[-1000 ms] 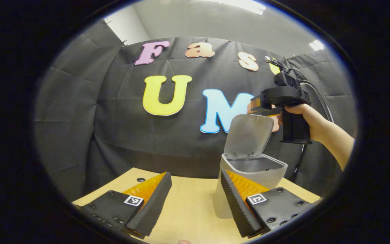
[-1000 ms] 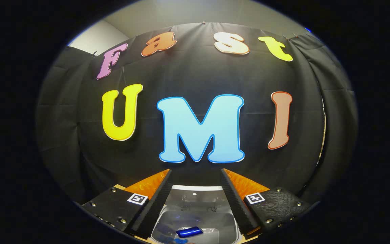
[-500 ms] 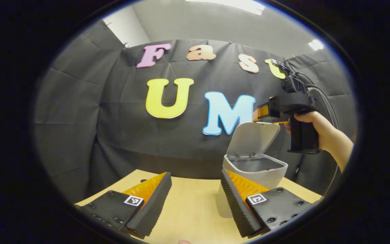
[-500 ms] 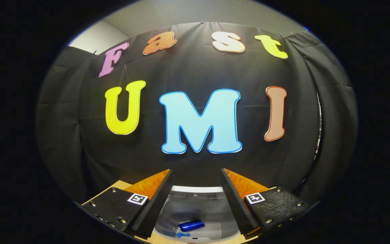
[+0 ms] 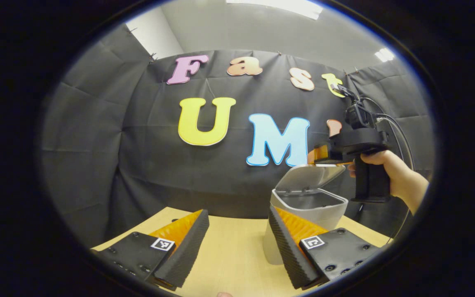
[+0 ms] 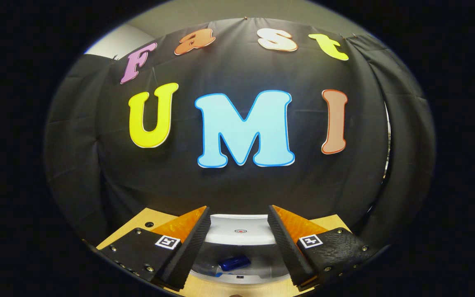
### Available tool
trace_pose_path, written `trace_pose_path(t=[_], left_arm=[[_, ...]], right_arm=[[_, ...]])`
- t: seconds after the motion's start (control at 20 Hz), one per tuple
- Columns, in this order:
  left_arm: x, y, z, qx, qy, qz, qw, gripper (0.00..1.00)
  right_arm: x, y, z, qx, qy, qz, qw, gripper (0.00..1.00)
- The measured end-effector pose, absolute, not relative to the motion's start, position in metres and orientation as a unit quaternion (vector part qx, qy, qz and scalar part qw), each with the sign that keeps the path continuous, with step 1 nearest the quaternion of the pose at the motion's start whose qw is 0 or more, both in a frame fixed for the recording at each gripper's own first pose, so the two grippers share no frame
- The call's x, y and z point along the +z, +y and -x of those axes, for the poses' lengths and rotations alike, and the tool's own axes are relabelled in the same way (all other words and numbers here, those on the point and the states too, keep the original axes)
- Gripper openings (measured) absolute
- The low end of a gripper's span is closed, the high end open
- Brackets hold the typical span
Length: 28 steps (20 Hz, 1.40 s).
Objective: Press the lid of the desktop garbage bin to open it, pick up the crumpled paper on the desktop and throw it into the bin, then pick up the pop can on the desktop and drop it into the bin, and finally close the garbage bin lid.
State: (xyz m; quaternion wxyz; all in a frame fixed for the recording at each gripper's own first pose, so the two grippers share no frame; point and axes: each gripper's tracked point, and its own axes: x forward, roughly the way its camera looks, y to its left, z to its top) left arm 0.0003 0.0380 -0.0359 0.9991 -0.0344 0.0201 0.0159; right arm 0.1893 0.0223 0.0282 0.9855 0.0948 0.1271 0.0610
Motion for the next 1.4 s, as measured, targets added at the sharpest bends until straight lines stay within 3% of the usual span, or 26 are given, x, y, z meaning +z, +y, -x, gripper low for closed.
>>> trace_pose_path(t=[0.55,1.4], left_arm=[[-0.040,0.041,0.010,0.024,0.025,0.029,0.999,0.95],[-0.046,0.038,0.004,0.017,0.039,0.029,0.999,0.96]], right_arm=[[-0.027,0.035,-0.195,0.063,0.150,-0.090,0.983,0.89],[-0.056,0.042,-0.188,0.062,0.068,-0.075,0.993,0.94]])
